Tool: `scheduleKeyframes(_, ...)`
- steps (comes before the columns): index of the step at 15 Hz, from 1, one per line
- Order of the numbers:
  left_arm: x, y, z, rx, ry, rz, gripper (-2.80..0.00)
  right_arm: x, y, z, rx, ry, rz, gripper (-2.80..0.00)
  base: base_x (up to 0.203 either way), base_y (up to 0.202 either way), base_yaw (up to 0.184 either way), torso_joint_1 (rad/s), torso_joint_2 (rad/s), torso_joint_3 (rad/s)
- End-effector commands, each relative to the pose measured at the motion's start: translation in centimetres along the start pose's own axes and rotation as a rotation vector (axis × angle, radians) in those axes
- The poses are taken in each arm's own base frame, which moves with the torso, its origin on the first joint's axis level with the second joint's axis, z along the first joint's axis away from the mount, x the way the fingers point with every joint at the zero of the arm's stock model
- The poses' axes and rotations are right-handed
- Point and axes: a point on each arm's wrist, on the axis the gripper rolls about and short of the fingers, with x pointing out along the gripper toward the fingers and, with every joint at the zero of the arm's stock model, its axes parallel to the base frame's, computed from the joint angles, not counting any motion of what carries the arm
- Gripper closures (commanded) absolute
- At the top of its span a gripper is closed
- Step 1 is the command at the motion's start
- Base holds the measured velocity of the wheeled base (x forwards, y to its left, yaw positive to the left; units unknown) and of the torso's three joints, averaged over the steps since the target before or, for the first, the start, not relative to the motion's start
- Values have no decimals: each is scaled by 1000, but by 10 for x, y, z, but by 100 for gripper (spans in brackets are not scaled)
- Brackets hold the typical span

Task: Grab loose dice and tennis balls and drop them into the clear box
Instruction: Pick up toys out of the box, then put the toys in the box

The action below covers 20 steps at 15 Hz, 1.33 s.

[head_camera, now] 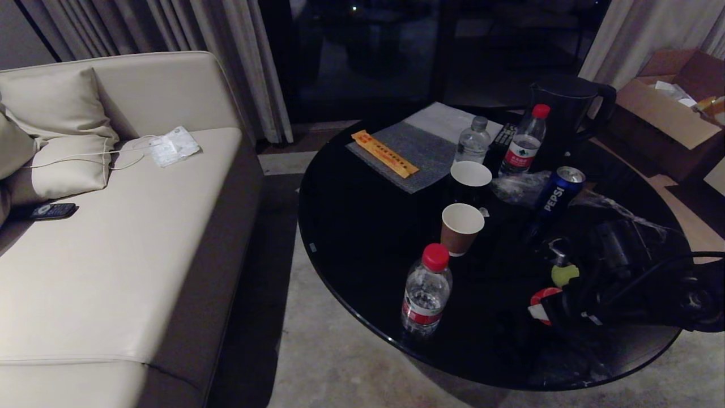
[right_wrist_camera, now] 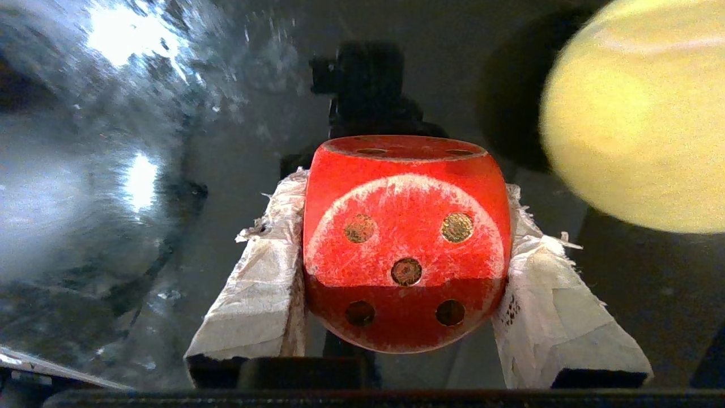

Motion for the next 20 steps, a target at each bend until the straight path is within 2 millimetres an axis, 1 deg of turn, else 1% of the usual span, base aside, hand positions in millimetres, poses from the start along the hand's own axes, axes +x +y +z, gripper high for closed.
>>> scheduleKeyframes(1, 0, 0, 0, -1, 3, 1, 0, -26, -1, 2, 4, -70, -10, 0, 0, 0, 0, 0, 0, 0)
scheduleKeyframes(5, 0, 0, 0, -1, 3, 1, 0, -80, -2, -13, 83, -187, -21, 0, 0, 0, 0, 0, 0, 0)
scheduleKeyframes(6, 0, 0, 0, -1, 3, 1, 0, -97, -2, -18, 108, -221, -22, 0, 0, 0, 0, 0, 0, 0)
scheduleKeyframes(8, 0, 0, 0, -1, 3, 1, 0, -131, -1, -32, 155, -247, -18, 0, 0, 0, 0, 0, 0, 0)
scheduleKeyframes(10, 0, 0, 0, -1, 3, 1, 0, -167, 1, -57, 204, -301, -18, 0, 0, 0, 0, 0, 0, 0)
scheduleKeyframes(12, 0, 0, 0, -1, 3, 1, 0, -190, 5, -93, 236, -361, -46, 0, 0, 0, 0, 0, 0, 0)
scheduleKeyframes(15, 0, 0, 0, -1, 3, 1, 0, -210, 12, -152, 277, -464, -101, 0, 0, 0, 0, 0, 0, 0)
scheduleKeyframes(17, 0, 0, 0, -1, 3, 1, 0, -212, 19, -188, 300, -496, -119, 0, 0, 0, 0, 0, 0, 0)
scheduleKeyframes(18, 0, 0, 0, -1, 3, 1, 0, -209, 21, -201, 311, -497, -124, 0, 0, 0, 0, 0, 0, 0)
scheduleKeyframes(19, 0, 0, 0, -1, 3, 2, 0, -201, 24, -212, 342, -474, -125, 0, 0, 0, 0, 0, 0, 0)
scheduleKeyframes(20, 0, 0, 0, -1, 3, 1, 0, -197, 24, -214, 367, -489, -122, 0, 0, 0, 0, 0, 0, 0)
